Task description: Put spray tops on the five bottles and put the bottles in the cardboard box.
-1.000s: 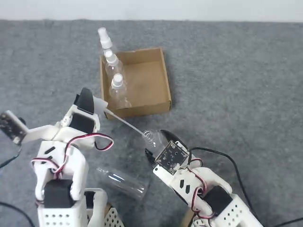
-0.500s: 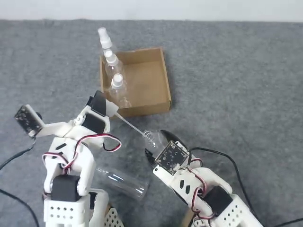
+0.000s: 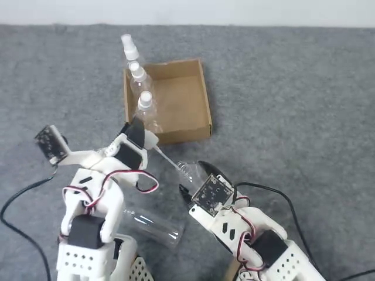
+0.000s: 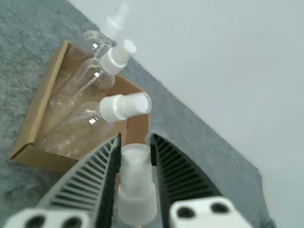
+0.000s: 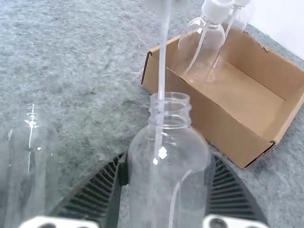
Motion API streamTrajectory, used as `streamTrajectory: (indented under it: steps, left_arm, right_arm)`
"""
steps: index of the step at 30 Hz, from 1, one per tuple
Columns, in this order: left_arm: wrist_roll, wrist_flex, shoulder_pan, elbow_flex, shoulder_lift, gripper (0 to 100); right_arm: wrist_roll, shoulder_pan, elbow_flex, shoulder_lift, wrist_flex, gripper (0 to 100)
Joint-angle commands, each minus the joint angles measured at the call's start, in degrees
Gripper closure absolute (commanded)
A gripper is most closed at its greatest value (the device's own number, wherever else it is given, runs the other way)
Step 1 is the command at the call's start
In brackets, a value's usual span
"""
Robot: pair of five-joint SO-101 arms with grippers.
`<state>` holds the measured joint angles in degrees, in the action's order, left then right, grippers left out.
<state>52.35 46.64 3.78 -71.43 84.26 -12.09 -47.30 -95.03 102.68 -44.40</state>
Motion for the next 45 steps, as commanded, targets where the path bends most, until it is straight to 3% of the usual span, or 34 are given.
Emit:
streamTrajectory:
  steps: [1,21,27,34,41,45]
  left_arm:
    - [-2.55,-1.49,3.43,0.57,1.05,99]
    - [-3.6,-1.49,7.3,-1.54,1.05,99]
    - [-6.42,-1.49,11.78,-3.3,1.05,99]
    - [-8.44,-1.14,12.13,-3.65,1.05,99]
    - [-9.23,7.47,19.43,-1.45,1.14,99]
    - [-9.23,10.73,19.69,1.19,1.14,99]
  right_arm:
    - [-0.53,-0.48,-1.32,1.27,1.1,82.4]
    - [-0.53,-0.4,-1.32,1.27,0.75,82.5]
    - [-0.53,-0.4,-1.32,1.1,0.66,82.5]
    - [-0.53,-0.4,-1.32,1.1,0.66,82.5]
    - [-0.44,0.04,-1.32,1.27,0.66,82.5]
    - [0.0,2.59,-1.41,1.27,1.1,82.4]
